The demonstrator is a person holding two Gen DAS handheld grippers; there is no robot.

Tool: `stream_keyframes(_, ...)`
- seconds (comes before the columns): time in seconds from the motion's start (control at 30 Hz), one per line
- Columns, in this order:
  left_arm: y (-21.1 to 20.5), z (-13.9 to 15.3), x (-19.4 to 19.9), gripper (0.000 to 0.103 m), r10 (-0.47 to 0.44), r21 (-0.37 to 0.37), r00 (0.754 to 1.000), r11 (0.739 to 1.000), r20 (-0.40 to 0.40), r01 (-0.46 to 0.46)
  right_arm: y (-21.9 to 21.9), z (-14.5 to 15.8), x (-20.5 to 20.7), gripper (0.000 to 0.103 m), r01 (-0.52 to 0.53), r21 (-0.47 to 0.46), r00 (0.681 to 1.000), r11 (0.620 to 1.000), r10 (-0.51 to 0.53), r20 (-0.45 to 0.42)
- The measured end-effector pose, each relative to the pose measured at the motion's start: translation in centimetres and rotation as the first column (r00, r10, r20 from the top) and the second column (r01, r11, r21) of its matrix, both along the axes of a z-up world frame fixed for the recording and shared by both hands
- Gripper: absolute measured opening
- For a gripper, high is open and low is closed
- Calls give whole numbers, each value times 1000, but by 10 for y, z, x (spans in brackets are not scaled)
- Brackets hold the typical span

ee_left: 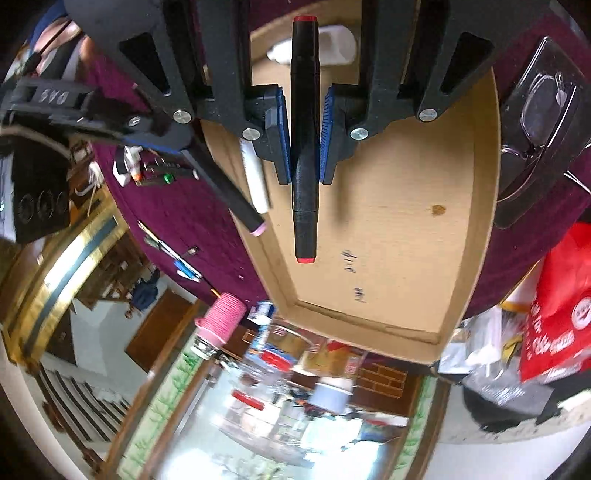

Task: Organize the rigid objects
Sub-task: 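Carry both black markers over the cardboard tray, then lower both markers into the tray and open both tools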

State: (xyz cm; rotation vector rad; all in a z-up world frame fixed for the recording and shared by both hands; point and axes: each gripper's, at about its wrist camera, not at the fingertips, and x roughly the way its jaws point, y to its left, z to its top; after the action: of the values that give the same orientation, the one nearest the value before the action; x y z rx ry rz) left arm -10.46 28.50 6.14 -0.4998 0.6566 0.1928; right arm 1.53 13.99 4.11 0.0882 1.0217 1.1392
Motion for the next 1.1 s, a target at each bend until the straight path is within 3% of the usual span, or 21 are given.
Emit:
stream_keyframes(0.1, 7, -2, 6, 13, 22, -22, 1000, 1000, -9, -23, 18, -13, 11, 14, 22, -15, 999, 1000, -23, -39)
stream_keyframes(0.43, 14, -15, 23, 12, 50, -40, 996, 998, -68, -53, 33, -31, 17, 14, 33, -50, 999, 998, -35, -41)
stream_keyframes(1.1, 13, -24, 25, 13, 54, -5, 992, 998, -118, -55, 47, -35, 6, 15, 0, -111, 999, 994, 5, 45)
